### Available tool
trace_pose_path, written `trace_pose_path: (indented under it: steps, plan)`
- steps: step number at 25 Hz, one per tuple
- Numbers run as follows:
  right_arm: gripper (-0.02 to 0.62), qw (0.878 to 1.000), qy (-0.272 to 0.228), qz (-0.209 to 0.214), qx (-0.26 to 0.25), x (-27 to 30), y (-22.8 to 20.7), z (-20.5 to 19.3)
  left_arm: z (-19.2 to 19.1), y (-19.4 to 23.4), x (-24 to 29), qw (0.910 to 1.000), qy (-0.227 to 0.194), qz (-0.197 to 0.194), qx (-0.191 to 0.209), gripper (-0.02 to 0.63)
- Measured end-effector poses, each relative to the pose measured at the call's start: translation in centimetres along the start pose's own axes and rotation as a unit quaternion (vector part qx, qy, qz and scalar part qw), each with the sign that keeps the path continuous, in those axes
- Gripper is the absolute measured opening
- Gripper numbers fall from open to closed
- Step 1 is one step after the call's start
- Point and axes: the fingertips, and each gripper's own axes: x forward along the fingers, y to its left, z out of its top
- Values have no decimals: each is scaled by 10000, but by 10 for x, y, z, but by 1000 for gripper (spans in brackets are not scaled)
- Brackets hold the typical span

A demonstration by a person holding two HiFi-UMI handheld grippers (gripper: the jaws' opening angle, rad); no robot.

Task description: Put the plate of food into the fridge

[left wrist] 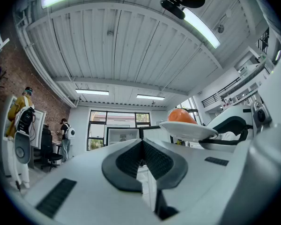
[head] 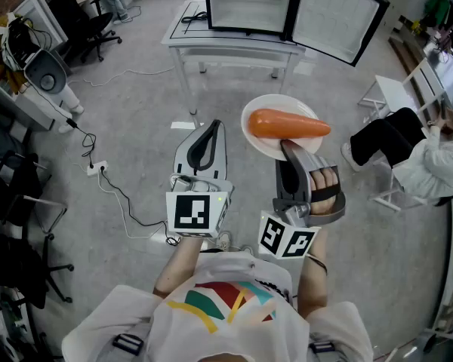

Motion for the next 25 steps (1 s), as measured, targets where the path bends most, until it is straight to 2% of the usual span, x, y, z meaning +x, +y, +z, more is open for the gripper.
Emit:
trace_pose_path:
  steps: [10,25]
  plan:
    - [28,10000,-30,63,-57,7,4,9,9,5,-3,9995,-284,-101,34,6]
    - [29,9997,-253,45,11,5,-1,19,6,10,-10,9998,-172,-71,76,6]
